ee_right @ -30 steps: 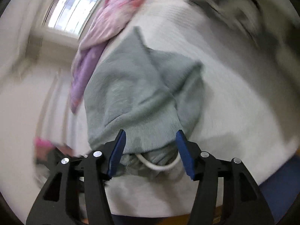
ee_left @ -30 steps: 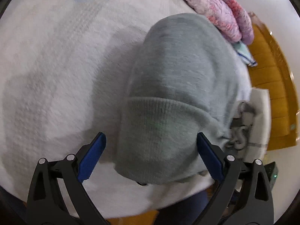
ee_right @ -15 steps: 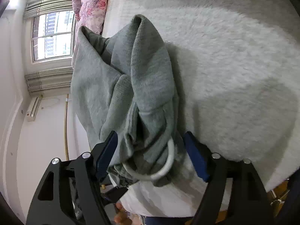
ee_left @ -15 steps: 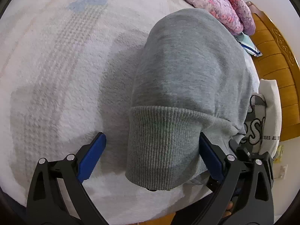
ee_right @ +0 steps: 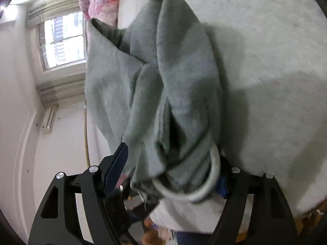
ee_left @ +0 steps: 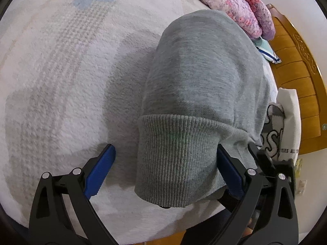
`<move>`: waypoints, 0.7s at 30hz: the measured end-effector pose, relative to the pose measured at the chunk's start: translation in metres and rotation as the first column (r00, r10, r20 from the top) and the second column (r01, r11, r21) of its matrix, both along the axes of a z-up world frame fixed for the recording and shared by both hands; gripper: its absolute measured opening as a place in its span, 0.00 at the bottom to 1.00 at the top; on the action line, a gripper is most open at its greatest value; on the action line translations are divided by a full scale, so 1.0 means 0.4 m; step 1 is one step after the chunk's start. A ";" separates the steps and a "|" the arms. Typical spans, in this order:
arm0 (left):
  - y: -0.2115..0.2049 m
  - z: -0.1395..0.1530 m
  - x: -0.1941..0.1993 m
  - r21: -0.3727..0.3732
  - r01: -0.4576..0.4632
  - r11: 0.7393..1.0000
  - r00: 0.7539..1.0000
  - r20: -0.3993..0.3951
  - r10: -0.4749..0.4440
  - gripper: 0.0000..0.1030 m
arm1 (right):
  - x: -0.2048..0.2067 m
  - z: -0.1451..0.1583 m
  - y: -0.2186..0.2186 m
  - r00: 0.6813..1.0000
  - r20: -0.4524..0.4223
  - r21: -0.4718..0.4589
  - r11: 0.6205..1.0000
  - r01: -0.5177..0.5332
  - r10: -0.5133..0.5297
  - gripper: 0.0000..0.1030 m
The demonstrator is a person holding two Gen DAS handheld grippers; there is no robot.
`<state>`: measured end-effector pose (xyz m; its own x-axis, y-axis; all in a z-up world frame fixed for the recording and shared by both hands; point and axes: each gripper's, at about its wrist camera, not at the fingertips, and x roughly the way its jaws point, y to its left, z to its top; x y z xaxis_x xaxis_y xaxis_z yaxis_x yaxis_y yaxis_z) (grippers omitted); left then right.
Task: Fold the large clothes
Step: 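Lift the hoodie bundle with both grippers and carry it toward the clothes stack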
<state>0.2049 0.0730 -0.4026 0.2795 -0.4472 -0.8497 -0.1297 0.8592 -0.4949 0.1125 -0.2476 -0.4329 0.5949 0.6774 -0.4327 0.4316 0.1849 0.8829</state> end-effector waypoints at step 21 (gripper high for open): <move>-0.035 0.138 -0.022 -0.168 -0.037 0.985 0.970 0.232 0.076 0.61 | 0.079 0.341 0.143 0.903 0.234 -0.701 0.706 -0.101 0.361 0.24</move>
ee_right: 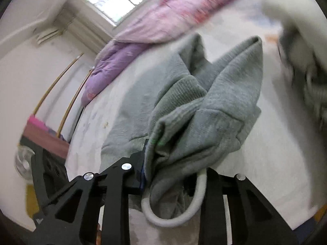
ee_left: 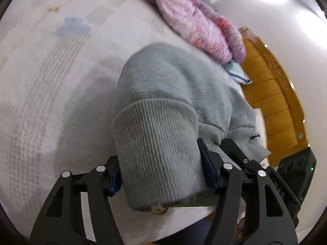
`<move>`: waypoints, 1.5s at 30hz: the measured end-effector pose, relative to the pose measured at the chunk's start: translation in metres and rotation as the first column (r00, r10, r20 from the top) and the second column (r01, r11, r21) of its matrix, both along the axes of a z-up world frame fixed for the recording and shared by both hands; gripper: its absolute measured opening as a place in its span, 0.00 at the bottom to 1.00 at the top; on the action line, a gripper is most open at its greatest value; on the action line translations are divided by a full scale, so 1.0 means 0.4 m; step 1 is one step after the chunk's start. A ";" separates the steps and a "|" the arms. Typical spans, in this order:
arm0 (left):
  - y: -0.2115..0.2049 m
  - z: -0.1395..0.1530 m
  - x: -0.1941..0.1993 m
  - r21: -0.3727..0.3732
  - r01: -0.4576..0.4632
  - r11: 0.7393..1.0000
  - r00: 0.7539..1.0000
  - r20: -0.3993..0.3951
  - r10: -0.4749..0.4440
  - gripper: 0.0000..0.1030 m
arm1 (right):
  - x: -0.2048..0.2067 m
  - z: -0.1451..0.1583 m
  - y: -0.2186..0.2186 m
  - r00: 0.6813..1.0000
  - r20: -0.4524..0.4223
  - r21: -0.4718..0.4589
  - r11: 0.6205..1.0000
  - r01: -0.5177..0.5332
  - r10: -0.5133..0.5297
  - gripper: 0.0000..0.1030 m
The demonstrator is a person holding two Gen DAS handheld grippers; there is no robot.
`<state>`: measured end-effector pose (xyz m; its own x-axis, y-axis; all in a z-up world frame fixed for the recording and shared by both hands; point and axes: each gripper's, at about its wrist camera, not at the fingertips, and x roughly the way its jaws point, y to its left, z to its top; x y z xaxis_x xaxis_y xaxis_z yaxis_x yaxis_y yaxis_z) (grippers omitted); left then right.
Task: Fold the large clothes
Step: 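Lift the hoodie bundle with both grippers and carry it toward the clothes stack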
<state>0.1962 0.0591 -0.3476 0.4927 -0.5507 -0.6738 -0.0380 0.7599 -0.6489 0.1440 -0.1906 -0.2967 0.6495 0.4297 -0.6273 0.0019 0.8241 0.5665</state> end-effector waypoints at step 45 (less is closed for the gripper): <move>-0.911 0.210 -0.080 0.273 0.280 0.920 0.864 0.347 -0.366 0.84 | -0.103 0.019 -0.968 0.973 -0.030 0.148 0.962 0.229 -0.227 0.42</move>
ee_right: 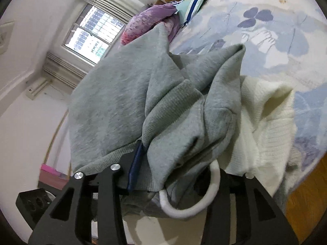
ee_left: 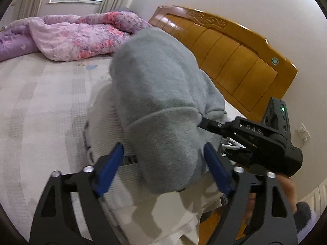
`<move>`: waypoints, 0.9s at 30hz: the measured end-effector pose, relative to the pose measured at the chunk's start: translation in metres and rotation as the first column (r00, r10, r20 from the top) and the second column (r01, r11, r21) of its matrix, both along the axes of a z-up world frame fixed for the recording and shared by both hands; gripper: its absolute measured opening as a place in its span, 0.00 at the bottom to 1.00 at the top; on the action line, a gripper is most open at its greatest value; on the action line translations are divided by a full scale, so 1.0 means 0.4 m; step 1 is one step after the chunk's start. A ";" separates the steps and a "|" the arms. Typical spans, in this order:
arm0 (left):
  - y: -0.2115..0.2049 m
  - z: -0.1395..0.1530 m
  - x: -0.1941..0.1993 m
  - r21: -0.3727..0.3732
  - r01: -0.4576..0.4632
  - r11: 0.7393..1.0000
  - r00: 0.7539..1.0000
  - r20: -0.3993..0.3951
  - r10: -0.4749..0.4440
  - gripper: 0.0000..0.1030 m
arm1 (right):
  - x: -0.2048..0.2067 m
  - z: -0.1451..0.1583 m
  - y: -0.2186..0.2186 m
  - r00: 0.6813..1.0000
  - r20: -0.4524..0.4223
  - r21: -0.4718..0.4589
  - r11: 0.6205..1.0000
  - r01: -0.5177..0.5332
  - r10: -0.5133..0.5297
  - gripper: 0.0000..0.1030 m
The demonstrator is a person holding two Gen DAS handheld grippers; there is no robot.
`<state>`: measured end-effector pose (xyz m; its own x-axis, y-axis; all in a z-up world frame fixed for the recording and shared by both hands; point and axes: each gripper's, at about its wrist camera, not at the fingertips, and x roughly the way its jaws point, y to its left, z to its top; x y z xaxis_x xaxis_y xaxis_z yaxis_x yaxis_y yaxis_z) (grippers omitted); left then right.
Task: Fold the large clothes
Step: 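Lift the hoodie bundle with both grippers and carry it toward the clothes stack, then lower the hoodie onto the folded clothes stack and open both grippers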
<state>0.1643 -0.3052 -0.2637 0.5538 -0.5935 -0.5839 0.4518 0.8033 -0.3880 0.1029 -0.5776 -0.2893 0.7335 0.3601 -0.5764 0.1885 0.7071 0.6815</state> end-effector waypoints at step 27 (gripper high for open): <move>0.382 0.043 -0.094 0.239 -0.234 0.942 0.968 -0.033 0.249 0.90 | -0.120 0.171 0.559 0.973 -0.178 -0.621 0.749 -0.229 0.150 0.67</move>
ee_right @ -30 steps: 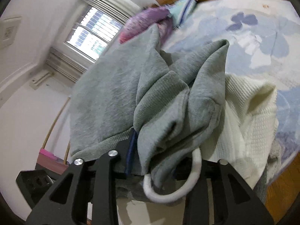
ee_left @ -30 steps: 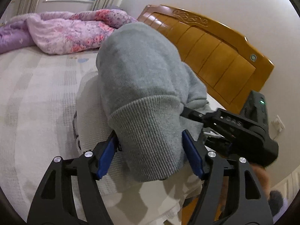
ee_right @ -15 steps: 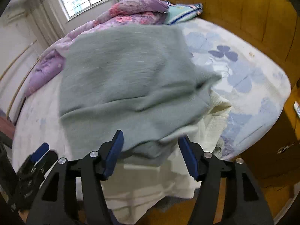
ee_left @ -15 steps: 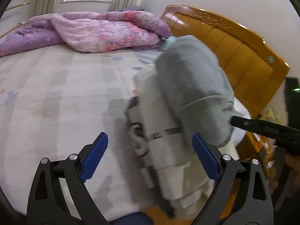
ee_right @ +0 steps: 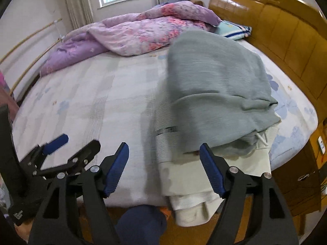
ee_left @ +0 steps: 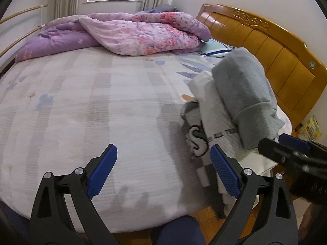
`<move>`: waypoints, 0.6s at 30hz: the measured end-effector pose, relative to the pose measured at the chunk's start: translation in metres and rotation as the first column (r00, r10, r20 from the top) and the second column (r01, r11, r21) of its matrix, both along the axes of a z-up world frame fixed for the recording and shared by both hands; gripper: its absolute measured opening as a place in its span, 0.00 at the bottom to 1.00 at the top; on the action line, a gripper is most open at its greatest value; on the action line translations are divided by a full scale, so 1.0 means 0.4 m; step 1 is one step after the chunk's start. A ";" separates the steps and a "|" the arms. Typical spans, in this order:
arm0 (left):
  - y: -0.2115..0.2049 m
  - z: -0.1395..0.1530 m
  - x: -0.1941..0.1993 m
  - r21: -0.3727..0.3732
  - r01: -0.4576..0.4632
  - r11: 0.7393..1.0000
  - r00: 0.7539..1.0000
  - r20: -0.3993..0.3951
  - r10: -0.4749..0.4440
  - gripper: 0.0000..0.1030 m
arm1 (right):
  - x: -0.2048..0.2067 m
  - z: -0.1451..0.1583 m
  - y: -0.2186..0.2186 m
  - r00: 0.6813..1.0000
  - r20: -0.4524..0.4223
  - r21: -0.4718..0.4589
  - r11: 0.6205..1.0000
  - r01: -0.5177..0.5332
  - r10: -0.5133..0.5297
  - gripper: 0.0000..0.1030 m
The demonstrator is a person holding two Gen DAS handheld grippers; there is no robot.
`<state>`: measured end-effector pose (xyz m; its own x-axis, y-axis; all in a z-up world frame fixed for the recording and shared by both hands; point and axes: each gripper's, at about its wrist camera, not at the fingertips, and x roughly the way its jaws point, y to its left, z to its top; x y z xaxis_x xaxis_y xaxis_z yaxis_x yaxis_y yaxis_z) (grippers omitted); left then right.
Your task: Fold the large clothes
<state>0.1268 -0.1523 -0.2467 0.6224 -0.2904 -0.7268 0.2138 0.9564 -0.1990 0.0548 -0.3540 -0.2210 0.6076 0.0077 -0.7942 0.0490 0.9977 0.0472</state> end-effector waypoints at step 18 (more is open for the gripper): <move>0.263 0.153 -0.149 0.019 -0.122 0.992 0.985 0.123 0.119 0.94 | -0.103 0.090 0.252 0.998 0.067 -0.043 0.999 0.020 -0.017 0.89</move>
